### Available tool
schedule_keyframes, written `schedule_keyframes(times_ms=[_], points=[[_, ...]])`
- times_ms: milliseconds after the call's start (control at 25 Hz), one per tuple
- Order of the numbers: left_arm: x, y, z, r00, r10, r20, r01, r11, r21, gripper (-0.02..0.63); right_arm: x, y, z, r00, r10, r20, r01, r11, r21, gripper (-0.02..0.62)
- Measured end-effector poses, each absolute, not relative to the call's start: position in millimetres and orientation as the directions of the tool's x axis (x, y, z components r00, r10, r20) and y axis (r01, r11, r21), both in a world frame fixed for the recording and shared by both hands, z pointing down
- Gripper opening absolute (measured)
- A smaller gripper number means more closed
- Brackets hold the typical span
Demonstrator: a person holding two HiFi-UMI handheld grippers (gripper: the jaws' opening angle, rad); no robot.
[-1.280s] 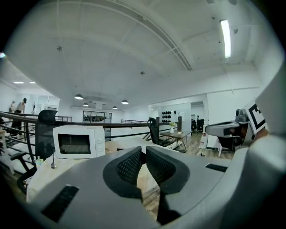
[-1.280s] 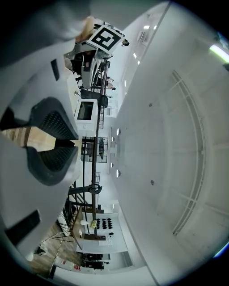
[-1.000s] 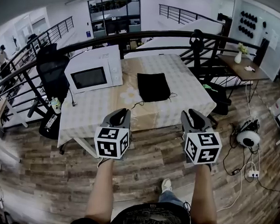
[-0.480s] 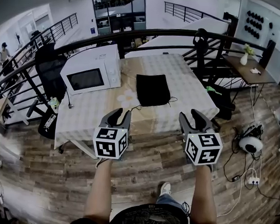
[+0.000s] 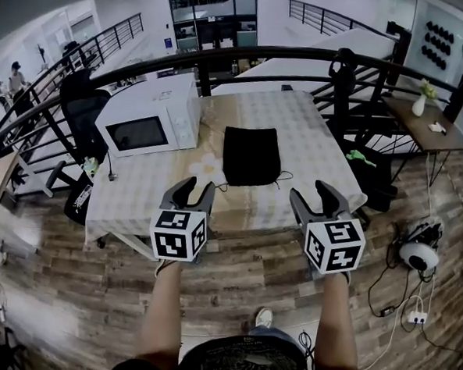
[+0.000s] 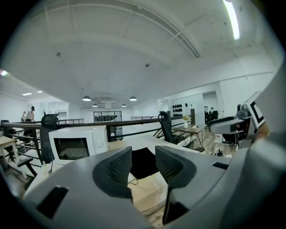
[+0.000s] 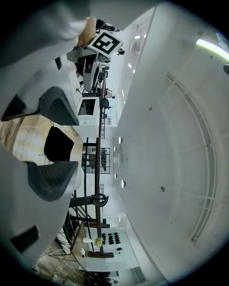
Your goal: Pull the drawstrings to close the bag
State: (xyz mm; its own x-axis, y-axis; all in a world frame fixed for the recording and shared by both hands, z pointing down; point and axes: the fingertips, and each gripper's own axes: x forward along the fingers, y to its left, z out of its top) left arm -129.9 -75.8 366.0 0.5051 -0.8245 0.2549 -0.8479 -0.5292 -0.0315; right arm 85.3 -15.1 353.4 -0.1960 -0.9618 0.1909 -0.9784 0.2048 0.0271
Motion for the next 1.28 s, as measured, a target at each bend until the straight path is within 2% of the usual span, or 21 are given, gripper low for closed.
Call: schedule_keyframes(times_ms=[640, 1280], points=[[-90.9, -116.1, 376.2, 0.394, -0.869, 0.3, -0.895, -0.437, -0.09, 0.175, 146.7, -81.8, 363.4, -0.306, -0.931, 0.199, -0.949, 0.315, 0.016, 0.233], [-81.4, -149.4, 382.3, 0.379, -0.875, 0.301, -0.901, -0.423, -0.094, 0.175, 149.6, -123.2, 369.7, -0.342, -0.918, 0.201, -0.937, 0.35, 0.004, 0.233]])
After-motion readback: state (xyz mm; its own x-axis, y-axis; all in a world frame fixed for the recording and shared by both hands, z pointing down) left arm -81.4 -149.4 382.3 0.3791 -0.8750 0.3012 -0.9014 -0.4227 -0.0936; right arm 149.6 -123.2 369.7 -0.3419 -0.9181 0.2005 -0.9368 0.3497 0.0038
